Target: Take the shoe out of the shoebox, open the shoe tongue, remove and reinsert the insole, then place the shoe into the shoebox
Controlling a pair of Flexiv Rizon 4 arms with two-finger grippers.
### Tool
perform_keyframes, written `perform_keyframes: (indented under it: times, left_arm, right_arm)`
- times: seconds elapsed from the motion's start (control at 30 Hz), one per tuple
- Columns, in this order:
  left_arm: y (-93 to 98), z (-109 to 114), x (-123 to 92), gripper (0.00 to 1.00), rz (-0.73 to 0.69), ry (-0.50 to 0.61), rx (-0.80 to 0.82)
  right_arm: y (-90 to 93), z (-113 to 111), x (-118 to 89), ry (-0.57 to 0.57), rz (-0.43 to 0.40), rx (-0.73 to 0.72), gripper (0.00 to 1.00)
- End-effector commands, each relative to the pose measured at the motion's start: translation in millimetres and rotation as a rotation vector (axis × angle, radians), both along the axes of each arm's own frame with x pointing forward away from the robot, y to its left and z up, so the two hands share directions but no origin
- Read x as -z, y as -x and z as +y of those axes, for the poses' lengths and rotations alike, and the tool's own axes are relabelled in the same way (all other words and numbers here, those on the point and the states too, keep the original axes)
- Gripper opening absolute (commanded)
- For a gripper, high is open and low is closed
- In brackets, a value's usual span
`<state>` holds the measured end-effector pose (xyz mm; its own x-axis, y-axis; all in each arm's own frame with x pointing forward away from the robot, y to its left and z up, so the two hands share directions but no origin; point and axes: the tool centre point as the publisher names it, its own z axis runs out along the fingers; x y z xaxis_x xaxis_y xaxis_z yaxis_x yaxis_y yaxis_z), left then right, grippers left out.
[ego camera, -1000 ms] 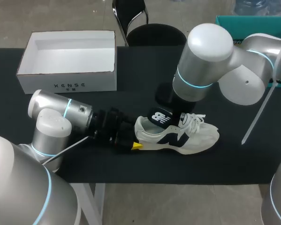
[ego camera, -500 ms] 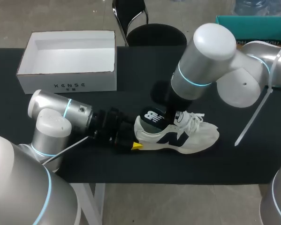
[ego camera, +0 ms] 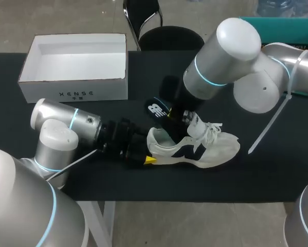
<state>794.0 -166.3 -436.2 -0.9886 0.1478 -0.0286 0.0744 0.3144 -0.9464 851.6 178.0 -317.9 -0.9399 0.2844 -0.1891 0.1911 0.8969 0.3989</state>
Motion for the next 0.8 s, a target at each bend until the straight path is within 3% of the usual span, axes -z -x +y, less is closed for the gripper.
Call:
perform_keyframes:
  times: [0.03,0.27,0.4,0.8]
  left_arm:
    - [0.8,-2,2,0.00,-0.002,-0.001,-0.001]
    - [0.8,-2,2,0.00,-0.002,-0.001,-0.001]
    - [0.8,-2,2,0.00,-0.002,-0.001,-0.001]
    - [0.8,-2,2,0.00,-0.002,-0.001,-0.001]
  right_arm:
    - [-2.0,-5,-23,-0.033,-0.039,0.009,0.00]
    - [-14.9,2,-68,-0.085,-0.125,0.010,0.00]
    - [-20.6,5,-84,-0.127,-0.113,0.015,0.00]
    - [-20.6,5,-84,-0.127,-0.113,0.015,0.00]
